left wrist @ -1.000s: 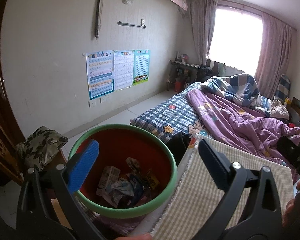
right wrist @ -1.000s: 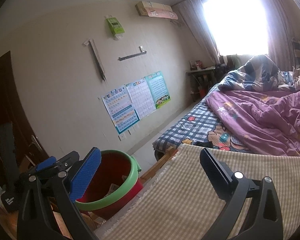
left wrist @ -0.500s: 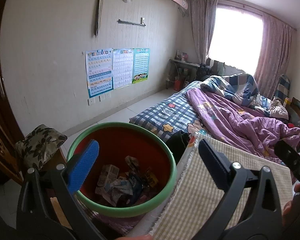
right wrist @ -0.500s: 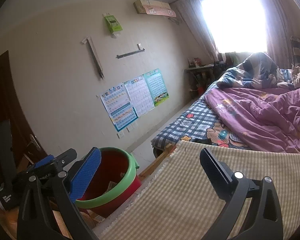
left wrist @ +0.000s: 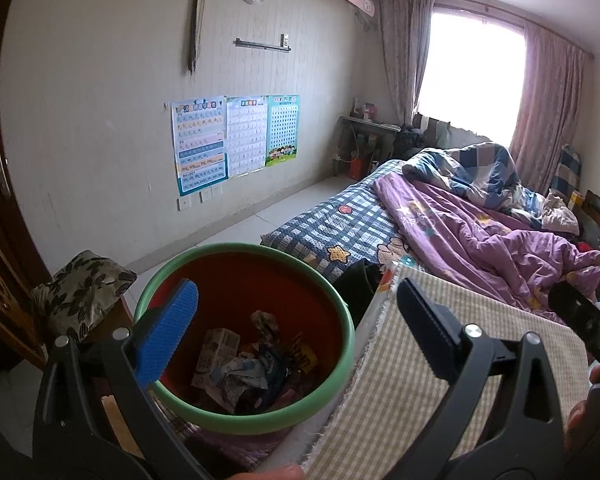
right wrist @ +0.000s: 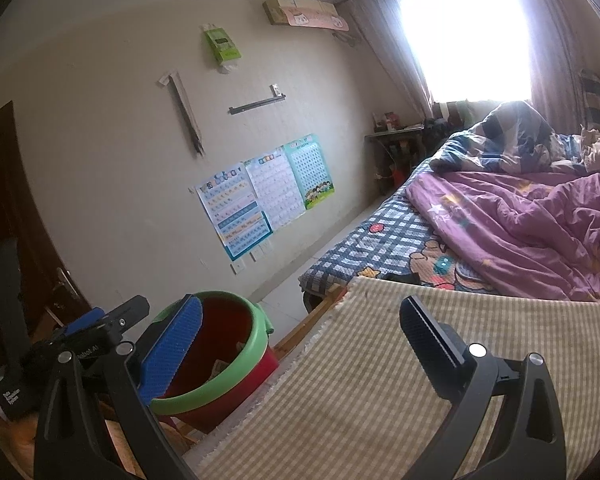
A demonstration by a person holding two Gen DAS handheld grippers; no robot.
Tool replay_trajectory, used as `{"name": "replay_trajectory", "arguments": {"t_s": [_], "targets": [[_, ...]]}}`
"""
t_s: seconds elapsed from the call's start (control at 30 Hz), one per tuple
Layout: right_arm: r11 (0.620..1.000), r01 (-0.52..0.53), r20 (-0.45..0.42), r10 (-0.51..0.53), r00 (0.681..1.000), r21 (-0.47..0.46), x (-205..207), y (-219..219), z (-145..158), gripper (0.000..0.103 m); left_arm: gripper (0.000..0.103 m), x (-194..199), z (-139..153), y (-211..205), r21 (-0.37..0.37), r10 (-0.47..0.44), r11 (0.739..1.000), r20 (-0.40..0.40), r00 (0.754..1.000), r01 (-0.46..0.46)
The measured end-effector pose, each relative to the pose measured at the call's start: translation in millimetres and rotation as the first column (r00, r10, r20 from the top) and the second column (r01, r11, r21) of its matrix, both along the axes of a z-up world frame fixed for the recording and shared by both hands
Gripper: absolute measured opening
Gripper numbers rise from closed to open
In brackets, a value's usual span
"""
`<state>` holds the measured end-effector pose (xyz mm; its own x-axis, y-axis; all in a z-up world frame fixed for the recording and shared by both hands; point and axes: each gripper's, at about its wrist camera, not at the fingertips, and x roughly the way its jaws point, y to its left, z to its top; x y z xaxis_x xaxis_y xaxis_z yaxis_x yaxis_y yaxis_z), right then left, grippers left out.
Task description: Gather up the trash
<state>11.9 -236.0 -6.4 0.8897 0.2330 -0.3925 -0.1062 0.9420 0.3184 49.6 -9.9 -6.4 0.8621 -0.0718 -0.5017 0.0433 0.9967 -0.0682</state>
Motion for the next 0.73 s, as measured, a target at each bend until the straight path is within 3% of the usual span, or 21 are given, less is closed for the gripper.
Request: {"name": "replay_trajectory", "arguments": {"t_s": [0.33, 0.5, 0.63, 0.7, 0.73], "targets": [[1.0, 0.013, -0.029, -0.013, 0.999, -0.012, -0.1, -7.4, -10.0, 0.096, 0.097, 0.4, 0.0, 0.1, -0.001, 0.0, 1.0, -0.004, 1.0, 0.0], [0.997, 0.054, -0.112, -0.06, 0.992, -0.055, -6.6, -28.7, -34.9, 0.096, 0.098, 3.6, -8.0, 9.2, -0.009, 0.006, 1.0, -0.023, 1.0, -0.006], [0.972, 0.193, -0.229, -0.22, 0.948, -0.137, -18.8, -83.0, -71.6, 0.096, 0.098, 8.3, -16.9, 35.8, -0.014, 0.068, 0.998, -0.044, 0.997, -0.068], [0.942, 0.285, -0.282, -0.327, 0.902, -0.179, -29.2, -117.5, -89.3, 0.096, 0.098, 9.5, -20.7, 50.2, -0.018, 0.099, 0.995, -0.05, 0.994, -0.1], [0.913, 0.349, -0.313, -0.402, 0.861, -0.211, -37.0, -141.8, -100.5, 0.096, 0.098, 9.5, -23.4, 59.0, -0.02, 0.115, 0.993, -0.055, 0.992, -0.116]]}}
